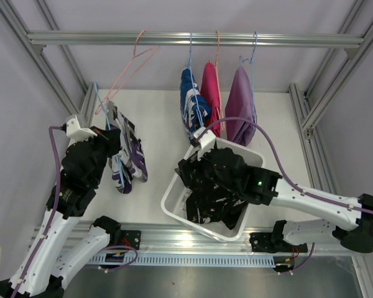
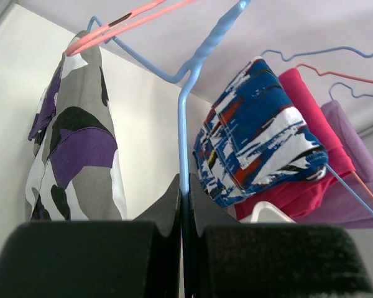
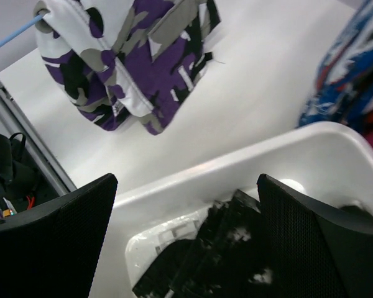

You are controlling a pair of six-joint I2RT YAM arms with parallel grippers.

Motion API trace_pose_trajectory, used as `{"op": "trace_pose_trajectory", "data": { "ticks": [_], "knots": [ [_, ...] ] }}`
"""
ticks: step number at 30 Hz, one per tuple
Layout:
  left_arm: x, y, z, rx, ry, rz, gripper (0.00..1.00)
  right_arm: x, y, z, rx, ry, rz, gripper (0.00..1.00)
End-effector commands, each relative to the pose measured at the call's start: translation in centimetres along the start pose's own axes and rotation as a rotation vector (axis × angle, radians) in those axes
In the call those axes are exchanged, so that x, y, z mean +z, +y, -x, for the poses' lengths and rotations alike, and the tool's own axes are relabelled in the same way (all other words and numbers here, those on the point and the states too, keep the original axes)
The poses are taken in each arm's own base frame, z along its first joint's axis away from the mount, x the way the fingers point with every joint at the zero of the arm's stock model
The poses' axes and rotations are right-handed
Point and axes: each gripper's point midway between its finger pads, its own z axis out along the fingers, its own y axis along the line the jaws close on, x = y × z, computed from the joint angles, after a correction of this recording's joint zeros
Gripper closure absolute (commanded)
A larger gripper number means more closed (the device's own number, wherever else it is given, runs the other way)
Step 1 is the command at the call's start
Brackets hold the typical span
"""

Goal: Remove the trousers from the hanger
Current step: Pick up the hanger from the clothesline, then remove the trousers from the hanger.

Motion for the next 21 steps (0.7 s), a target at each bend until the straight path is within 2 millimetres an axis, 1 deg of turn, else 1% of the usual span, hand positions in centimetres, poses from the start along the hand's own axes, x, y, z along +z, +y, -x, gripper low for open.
{"op": "trace_pose_trajectory", "data": {
  "ticks": [1,2,3,4,6,9,10,11,12,13,14,15,16,17,18,19,20,21],
  "knots": [
    [-0.3,-1.4,5.0,-0.053,-0.199,-0.035,1.0,2.2,2.8,1.7,0.036,-0.078,0.08,0.0],
    [-0.2,-1.3,4.9,-0.049,-0.198,-0.03,1.0,2.7,3.3,1.9,0.045,-0.096,0.093,0.0],
    [-0.1,-1.3,4.7,-0.045,-0.192,-0.03,0.99,3.3,3.8,1.4,0.051,-0.087,0.108,0.0],
    [0.0,-1.3,4.6,-0.043,-0.188,-0.027,1.0,4.5,4.3,0.4,0.048,-0.065,0.111,0.01],
    [0.2,-1.1,4.5,-0.038,-0.181,-0.017,0.99,5.6,5.1,0.6,0.065,-0.084,0.128,0.0],
    [0.2,-1.1,4.4,-0.032,-0.182,-0.013,0.99,7.5,6.2,-0.2,0.065,-0.086,0.144,0.01],
    [0.1,-1.1,4.4,-0.035,-0.18,-0.016,0.99,7.9,6.5,0.4,0.074,-0.108,0.15,0.01],
    [0.0,-1.2,4.6,-0.038,-0.183,-0.02,1.0,8.9,6.8,-0.4,0.066,-0.096,0.151,0.0],
    [-0.1,-1.2,4.6,-0.04,-0.184,-0.023,0.99,9.3,7.0,-0.4,0.064,-0.101,0.155,0.0],
    [-0.1,-1.2,4.6,-0.039,-0.184,-0.026,1.0,9.8,7.4,0.2,0.061,-0.127,0.166,0.0],
    [-0.2,-1.3,4.6,-0.04,-0.184,-0.028,0.99,10.3,7.6,0.2,0.06,-0.133,0.171,0.01],
    [-0.2,-1.3,4.6,-0.039,-0.186,-0.029,0.99,11.2,7.8,-0.5,0.055,-0.122,0.175,0.01],
    [-0.1,-1.2,4.6,-0.037,-0.185,-0.027,1.0,11.7,7.9,-0.4,0.057,-0.13,0.18,0.01],
    [-0.1,-1.1,4.5,-0.034,-0.183,-0.022,0.99,12.1,8.5,0.2,0.058,-0.156,0.204,0.01],
    [-0.1,-1.1,4.6,-0.033,-0.185,-0.021,0.99,12.8,8.7,-0.5,0.051,-0.145,0.208,0.0],
    [0.0,-1.1,4.6,-0.031,-0.183,-0.021,0.99,13.2,9.1,-0.4,0.052,-0.151,0.219,0.01],
    [0.0,-1.1,4.6,-0.03,-0.184,-0.018,1.0,13.5,9.4,0.4,0.056,-0.172,0.227,0.01],
    [0.1,-1.1,4.6,-0.03,-0.181,-0.02,1.0,14.2,9.6,-0.1,0.053,-0.161,0.238,0.0]
  ]
}}
